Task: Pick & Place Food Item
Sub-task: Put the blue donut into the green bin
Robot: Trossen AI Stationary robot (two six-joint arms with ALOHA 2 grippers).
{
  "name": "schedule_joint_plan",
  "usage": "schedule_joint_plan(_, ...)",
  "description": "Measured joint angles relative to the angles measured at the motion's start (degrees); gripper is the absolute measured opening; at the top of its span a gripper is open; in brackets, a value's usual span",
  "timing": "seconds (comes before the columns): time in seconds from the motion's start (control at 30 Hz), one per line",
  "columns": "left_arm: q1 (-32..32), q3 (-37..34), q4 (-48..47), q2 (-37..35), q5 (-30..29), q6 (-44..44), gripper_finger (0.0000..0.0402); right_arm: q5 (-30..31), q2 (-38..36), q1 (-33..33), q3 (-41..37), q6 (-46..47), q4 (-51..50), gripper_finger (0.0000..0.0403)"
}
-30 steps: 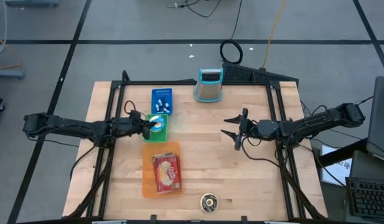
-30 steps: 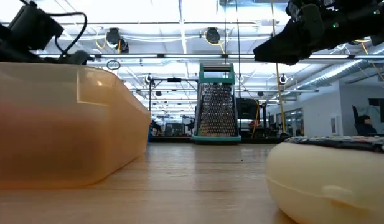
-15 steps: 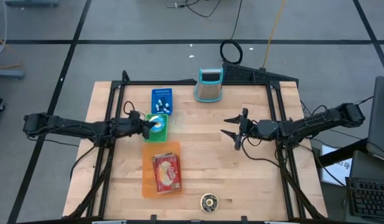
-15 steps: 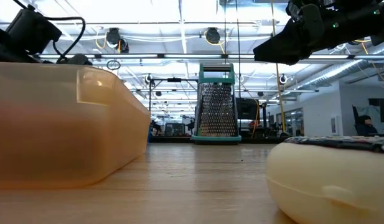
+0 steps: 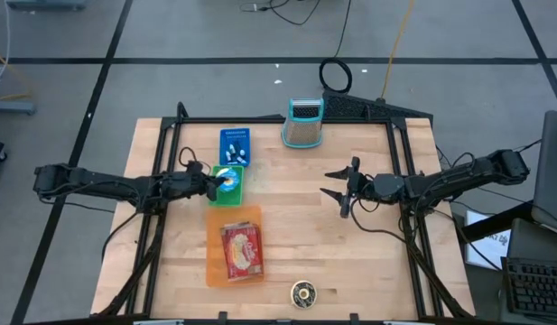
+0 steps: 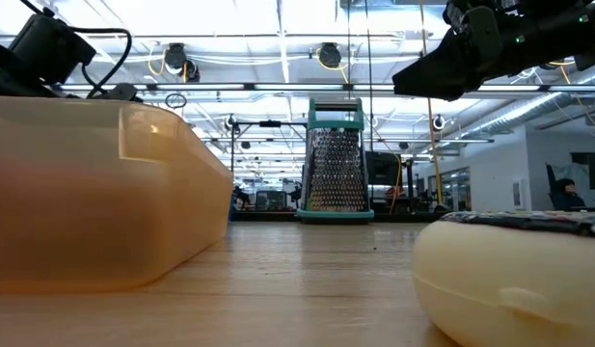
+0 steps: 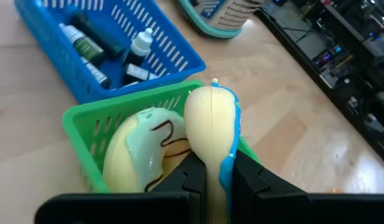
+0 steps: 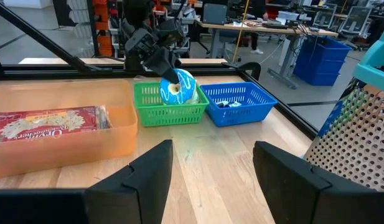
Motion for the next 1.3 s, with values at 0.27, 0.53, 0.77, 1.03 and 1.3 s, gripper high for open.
schedule_joint_plan(0.27, 0.0, 0.0, 0.05, 0.0, -0.2, -5.61, 0.0035, 0.0, 0.0, 0.0, 0.0, 0.0, 0.0, 0.021)
schedule_joint_plan(0.53, 0.0, 0.0, 0.11, 0.02, -0.11, -9.53, 0.0035, 0.0, 0.02, 0.0, 0.0, 0.0, 0.02, 0.021)
schedule_joint_plan(0.77, 0.0, 0.02, 0.21, 0.02, 1.08, -12.52, 0.0035, -0.01, 0.02, 0.0, 0.0, 0.21, 0.02, 0.0208)
schedule_joint_plan(1.03, 0.0, 0.04, 0.22, 0.02, 0.37, -11.32, 0.0035, -0.02, 0.02, 0.0, 0.0, 0.22, 0.12, 0.0206)
schedule_joint_plan(1.3, 0.0, 0.04, 0.25, 0.01, -0.18, -10.89, 0.0035, -0.02, 0.02, 0.0, 0.0, 0.22, 0.52, 0.0205)
